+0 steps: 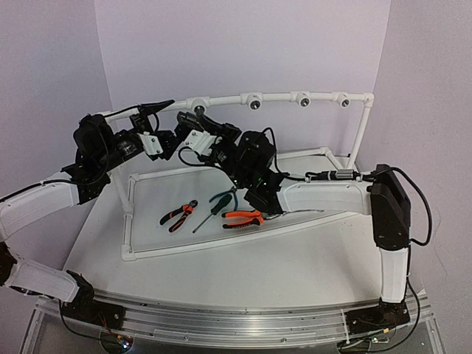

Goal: Install the water faucets

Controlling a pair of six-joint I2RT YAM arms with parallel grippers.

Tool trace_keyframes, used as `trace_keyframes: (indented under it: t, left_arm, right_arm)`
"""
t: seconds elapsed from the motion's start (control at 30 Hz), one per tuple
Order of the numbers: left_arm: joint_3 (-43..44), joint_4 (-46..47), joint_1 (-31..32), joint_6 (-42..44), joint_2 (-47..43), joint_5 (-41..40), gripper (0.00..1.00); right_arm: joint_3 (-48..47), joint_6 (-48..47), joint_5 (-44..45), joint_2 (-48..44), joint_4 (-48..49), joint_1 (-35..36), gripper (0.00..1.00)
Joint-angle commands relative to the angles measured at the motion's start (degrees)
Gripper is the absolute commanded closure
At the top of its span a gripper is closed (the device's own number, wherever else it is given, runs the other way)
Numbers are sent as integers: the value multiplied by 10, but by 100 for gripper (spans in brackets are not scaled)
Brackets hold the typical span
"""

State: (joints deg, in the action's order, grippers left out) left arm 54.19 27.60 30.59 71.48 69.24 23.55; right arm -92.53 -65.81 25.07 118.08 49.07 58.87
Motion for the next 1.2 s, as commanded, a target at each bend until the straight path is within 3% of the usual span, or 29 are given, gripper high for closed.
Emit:
trace_keyframes:
  t: [0.0,0.23,0.7,0.93,1.17]
  left_arm:
    - [5,-2,1,-15,-31,-26,6]
    - [-8,-13,1,-26,-52,-49,1]
    - [-24,-8,0,-49,-57,-70,3]
    - [-22,11,-21,-49,-33,-35,14]
    - [52,-103,-34,-221,-26,29,27]
  right_arm:
    - [-24,64,50,34,21,12,100]
    - [-55,160,108,66,51,24,100]
    - [-162,305,243,152,151,48,100]
    - [-177,396,277,160,153,54,100]
    - [-180,430,298,171,153,56,100]
